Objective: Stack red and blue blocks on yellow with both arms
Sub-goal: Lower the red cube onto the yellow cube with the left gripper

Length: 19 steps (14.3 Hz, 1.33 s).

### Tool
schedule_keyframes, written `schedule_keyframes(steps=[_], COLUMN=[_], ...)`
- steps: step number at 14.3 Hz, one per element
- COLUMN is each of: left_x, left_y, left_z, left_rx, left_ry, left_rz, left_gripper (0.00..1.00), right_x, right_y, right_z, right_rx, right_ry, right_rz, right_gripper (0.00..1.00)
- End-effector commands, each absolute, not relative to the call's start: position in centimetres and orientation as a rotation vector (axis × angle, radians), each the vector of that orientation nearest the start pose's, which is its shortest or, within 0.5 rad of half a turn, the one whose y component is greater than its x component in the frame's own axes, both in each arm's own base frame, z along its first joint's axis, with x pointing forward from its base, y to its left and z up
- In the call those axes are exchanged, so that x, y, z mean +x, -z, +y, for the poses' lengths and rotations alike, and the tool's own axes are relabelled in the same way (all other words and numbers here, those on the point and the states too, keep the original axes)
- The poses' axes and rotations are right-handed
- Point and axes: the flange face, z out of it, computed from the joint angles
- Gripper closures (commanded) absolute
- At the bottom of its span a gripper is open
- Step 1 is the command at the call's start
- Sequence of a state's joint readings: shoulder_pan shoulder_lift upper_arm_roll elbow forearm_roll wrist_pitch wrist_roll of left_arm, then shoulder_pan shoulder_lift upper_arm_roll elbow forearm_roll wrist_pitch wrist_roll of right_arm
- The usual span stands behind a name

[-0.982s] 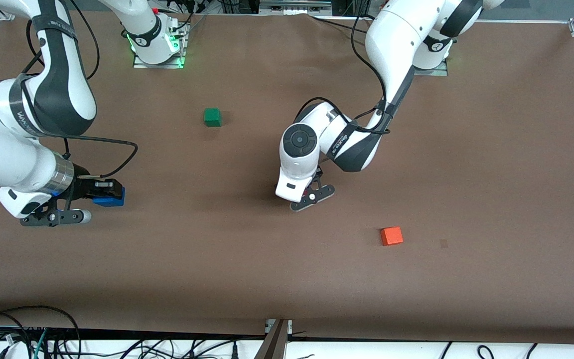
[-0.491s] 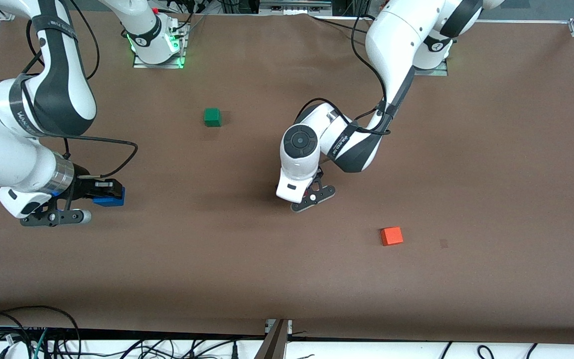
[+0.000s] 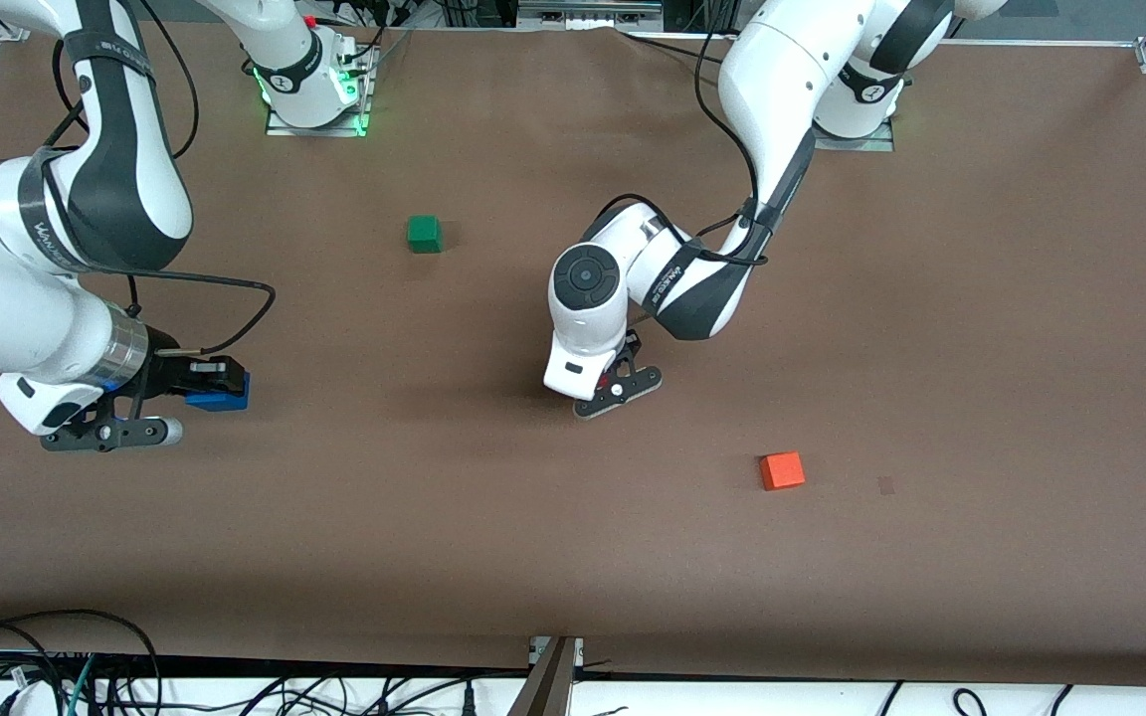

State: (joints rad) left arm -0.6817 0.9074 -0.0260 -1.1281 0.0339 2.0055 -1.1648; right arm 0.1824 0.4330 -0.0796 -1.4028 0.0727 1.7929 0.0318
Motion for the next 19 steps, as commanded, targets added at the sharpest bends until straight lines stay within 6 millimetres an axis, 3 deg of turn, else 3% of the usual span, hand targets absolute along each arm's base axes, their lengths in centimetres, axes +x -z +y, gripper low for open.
schedule_keyframes(steps=[1,6,9,10,12,13,16,17,19], left_x=[58.9,59.0,58.7,58.6,58.1,57.9,57.8,57.8,57.8], left_y=[-25.2,-25.2,-26.6,-28.4,-34.2,-35.9,-36.5,-37.7,-42.4], left_z=[-49.6,-49.5,-49.5,-49.5,-50.5,-50.7,-50.8,-50.1,-47.5], left_rx=[-3.016,-3.0,-2.993,-2.985,-2.997,-3.012,-3.017,-3.013,-3.025], left_ry=[0.035,0.068,0.045,0.021,-0.04,-0.082,-0.093,-0.105,-0.174], left_rz=[-0.667,-0.66,-0.658,-0.658,-0.67,-0.69,-0.69,-0.682,-0.591], left_gripper=[0.0,0.0,0.0,0.0,0.0,0.0,0.0,0.0,0.0], right_x=[67.4,67.3,67.3,67.3,67.3,67.3,67.3,67.3,67.2], right_y=[-46.0,-46.0,-46.1,-46.0,-46.2,-46.1,-46.1,-46.2,-46.1], right_z=[8.5,8.5,8.6,8.7,8.8,8.9,9.1,9.2,9.9], right_rx=[-3.111,-3.111,-3.11,-3.109,-3.109,-3.109,-3.103,-3.103,-3.105], right_ry=[-0.075,-0.078,-0.076,-0.078,-0.074,-0.076,-0.077,-0.077,-0.079], right_rz=[-0.113,-0.111,-0.1,-0.1,-0.1,-0.1,-0.098,-0.09,-0.043], right_gripper=[0.54,0.54,0.54,0.54,0.54,0.54,0.54,0.54,0.54])
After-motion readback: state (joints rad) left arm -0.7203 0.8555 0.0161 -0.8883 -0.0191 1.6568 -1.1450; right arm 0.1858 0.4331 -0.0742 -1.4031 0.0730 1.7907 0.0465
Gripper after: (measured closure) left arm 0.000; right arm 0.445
